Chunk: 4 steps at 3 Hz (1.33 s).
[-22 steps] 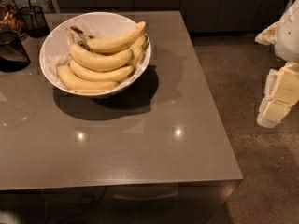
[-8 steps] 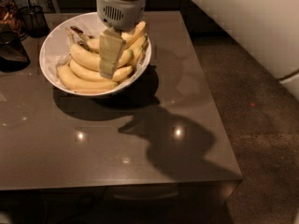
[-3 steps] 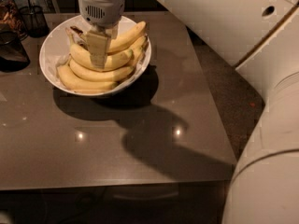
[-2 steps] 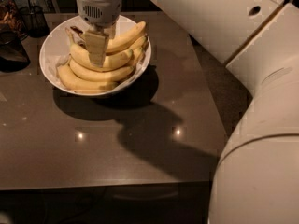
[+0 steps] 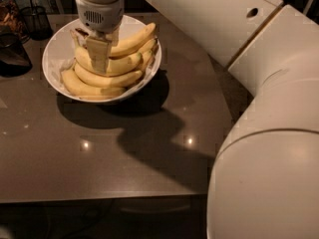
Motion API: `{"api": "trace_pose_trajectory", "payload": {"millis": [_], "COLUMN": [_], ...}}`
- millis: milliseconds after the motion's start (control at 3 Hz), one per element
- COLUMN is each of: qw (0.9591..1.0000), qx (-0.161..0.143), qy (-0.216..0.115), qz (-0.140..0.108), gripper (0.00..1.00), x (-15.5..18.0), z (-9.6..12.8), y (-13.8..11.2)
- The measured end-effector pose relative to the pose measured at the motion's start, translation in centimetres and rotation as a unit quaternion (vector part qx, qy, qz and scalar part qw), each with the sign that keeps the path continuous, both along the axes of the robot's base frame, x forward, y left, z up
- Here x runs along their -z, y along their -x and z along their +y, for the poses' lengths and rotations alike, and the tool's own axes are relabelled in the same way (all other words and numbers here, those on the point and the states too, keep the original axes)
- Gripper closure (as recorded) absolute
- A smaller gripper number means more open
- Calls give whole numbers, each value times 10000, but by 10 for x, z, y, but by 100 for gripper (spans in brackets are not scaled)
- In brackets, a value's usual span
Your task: Pick banana from white bowl
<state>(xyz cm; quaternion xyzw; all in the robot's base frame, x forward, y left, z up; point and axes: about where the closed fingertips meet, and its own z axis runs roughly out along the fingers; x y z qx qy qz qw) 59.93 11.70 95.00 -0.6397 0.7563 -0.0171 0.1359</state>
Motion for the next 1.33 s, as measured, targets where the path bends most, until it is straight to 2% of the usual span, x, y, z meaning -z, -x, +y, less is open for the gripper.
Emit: {"api": "trace_pose_trajectory", "payload": {"millis": [333, 1000, 1333], "qw": [10000, 9999, 9999], "qx": [-27, -41, -14], "qy": [32, 76, 85], "qz": [59, 88, 101], "gripper": [41, 48, 45], "x": [7, 12, 15], "z": [4, 4, 4], "y": [2, 1, -5]}}
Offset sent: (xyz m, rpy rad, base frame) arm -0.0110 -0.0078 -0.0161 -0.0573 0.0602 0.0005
